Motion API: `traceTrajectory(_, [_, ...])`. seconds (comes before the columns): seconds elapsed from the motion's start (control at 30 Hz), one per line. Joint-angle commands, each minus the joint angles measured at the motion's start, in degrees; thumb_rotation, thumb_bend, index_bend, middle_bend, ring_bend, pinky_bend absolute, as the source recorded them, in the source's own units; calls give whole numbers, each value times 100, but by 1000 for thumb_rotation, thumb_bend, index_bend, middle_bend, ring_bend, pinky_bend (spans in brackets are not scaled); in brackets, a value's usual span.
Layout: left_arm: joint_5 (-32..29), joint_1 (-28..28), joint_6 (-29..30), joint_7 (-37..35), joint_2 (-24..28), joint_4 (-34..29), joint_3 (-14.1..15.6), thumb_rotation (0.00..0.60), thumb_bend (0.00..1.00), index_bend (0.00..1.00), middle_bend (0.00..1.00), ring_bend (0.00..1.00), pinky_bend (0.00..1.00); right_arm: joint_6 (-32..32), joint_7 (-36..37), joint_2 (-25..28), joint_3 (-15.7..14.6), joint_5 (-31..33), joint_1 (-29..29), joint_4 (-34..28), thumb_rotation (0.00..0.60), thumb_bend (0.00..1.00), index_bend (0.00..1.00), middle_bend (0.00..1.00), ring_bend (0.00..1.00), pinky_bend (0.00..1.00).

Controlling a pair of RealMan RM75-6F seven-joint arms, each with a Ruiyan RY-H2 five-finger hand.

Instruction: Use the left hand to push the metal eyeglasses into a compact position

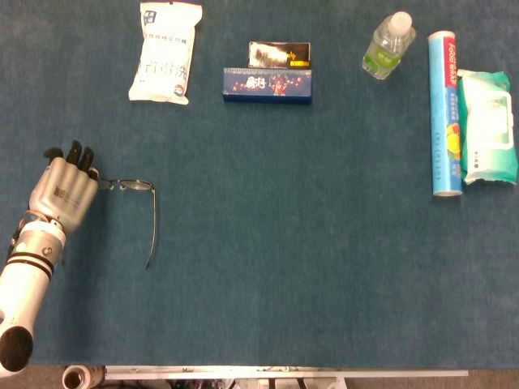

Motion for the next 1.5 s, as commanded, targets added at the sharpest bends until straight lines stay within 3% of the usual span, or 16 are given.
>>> traceTrajectory(0.03, [132,24,116,-180,119,-114,-80,600,1000,186,75,50,233,-1,2,2,1,3,-1,-1,600,280,430,351,170,390])
traceTrajectory(0.3, [679,276,388,-1222,568,-462,-343,600,1000,192,52,41,232,50,32,22,1,-29,-18,-22,600,280,430,351,170,390])
traceTrajectory(0.53, [970,646,297,-2591,1133,-885,-512,600,1000,400,42,35,230,157,87,57,20,-63,-56,-52,600,280,430,351,170,390])
traceTrajectory(0.67, [1041,761,136,-2902,1289,-973,-477,600,1000,488,35,23,219,211,101,64,15,-108,-73,-65,600,281,430,351,170,390])
traceTrajectory(0.83, [1006,834,-161,-3240,1240,-859,-500,600,1000,501,22,15,209,219,100,64,17,-113,-77,-63,600,280,430,351,170,390])
traceTrajectory(1.33, [1020,925,-1339,-5390,989,-117,-1107,600,1000,539,17,3,186,201,114,72,40,-74,-73,-59,600,280,430,352,170,390])
traceTrajectory(1.5, [1073,958,-1530,-5691,932,59,-1145,600,1000,543,17,1,177,207,116,76,43,-69,-77,-63,600,280,430,352,170,390])
